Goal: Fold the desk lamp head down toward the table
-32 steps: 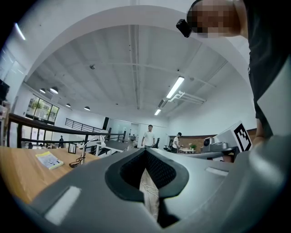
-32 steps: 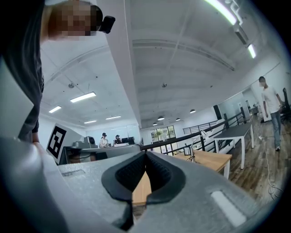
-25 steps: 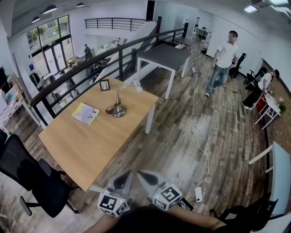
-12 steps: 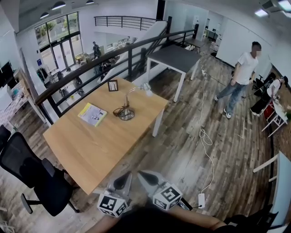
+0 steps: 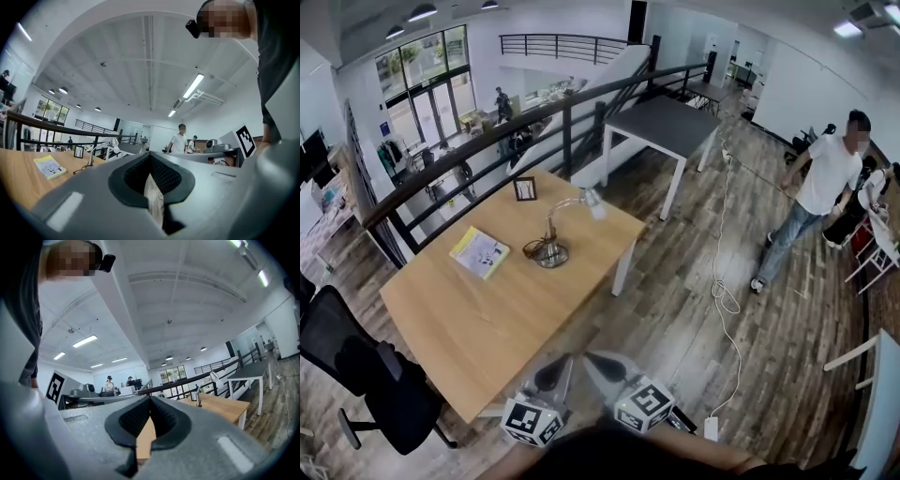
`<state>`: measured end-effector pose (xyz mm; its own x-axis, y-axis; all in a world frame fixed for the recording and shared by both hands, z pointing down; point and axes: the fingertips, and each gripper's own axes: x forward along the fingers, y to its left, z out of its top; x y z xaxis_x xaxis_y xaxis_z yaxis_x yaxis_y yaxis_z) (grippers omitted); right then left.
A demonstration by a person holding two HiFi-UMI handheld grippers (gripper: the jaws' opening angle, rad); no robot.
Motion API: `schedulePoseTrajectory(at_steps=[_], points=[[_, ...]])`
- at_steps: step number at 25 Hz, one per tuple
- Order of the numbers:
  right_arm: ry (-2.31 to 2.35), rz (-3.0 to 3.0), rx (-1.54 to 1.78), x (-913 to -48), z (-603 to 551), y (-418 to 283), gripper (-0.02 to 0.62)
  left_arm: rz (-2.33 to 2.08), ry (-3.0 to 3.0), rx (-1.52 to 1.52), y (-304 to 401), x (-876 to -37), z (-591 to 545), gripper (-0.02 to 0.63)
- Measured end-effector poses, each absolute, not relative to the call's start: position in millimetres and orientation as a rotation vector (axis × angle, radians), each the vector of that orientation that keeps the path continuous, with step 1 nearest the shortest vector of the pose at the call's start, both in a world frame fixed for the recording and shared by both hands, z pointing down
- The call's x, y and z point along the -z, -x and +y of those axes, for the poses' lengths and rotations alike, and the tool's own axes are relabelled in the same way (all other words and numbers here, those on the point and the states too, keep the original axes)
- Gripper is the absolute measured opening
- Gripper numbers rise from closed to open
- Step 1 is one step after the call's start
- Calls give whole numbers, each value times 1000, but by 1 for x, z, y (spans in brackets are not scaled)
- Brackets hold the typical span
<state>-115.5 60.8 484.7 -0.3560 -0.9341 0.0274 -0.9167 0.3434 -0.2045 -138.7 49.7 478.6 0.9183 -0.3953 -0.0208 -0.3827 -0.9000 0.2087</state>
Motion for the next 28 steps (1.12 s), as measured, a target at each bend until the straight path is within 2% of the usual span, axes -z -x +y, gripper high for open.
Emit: schedulePoseTrajectory(at_steps=[13,28], points=[[1721,2467,283,-475,24,-27,2,-569,-2898,76,-4,-469,14,-2],[1807,2382,336,-488,-6,-100,2,-458,-2902,61,-79,-475,-23,-2]])
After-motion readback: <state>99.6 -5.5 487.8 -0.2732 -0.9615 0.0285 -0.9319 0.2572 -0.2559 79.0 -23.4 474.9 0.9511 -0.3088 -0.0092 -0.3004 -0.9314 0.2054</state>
